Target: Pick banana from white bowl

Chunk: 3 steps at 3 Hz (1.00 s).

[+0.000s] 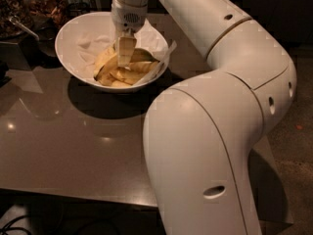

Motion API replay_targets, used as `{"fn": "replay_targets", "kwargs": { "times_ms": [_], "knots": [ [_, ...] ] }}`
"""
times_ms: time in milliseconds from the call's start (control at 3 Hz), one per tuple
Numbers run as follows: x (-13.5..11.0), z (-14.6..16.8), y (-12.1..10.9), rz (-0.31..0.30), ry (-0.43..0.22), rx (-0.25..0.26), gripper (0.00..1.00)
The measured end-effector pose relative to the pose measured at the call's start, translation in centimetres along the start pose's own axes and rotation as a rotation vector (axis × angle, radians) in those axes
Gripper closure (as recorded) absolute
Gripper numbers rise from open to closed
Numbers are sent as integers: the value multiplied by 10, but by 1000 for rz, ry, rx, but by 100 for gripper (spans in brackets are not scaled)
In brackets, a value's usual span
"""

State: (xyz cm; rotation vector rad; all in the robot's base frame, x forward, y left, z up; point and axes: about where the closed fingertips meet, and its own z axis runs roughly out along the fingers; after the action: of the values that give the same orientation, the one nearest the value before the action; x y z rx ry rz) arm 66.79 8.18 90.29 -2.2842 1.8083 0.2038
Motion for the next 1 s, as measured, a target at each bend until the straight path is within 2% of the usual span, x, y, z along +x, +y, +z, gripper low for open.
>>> {"fn": "replay_targets", "kwargs": {
  "times_ms": [333, 667, 1000],
  "knots": [
    [8, -15, 9, 1, 19, 35, 86],
    [12, -46, 27, 6, 30, 85, 100],
    [18, -91, 55, 19, 24, 160, 100]
  ]
}}
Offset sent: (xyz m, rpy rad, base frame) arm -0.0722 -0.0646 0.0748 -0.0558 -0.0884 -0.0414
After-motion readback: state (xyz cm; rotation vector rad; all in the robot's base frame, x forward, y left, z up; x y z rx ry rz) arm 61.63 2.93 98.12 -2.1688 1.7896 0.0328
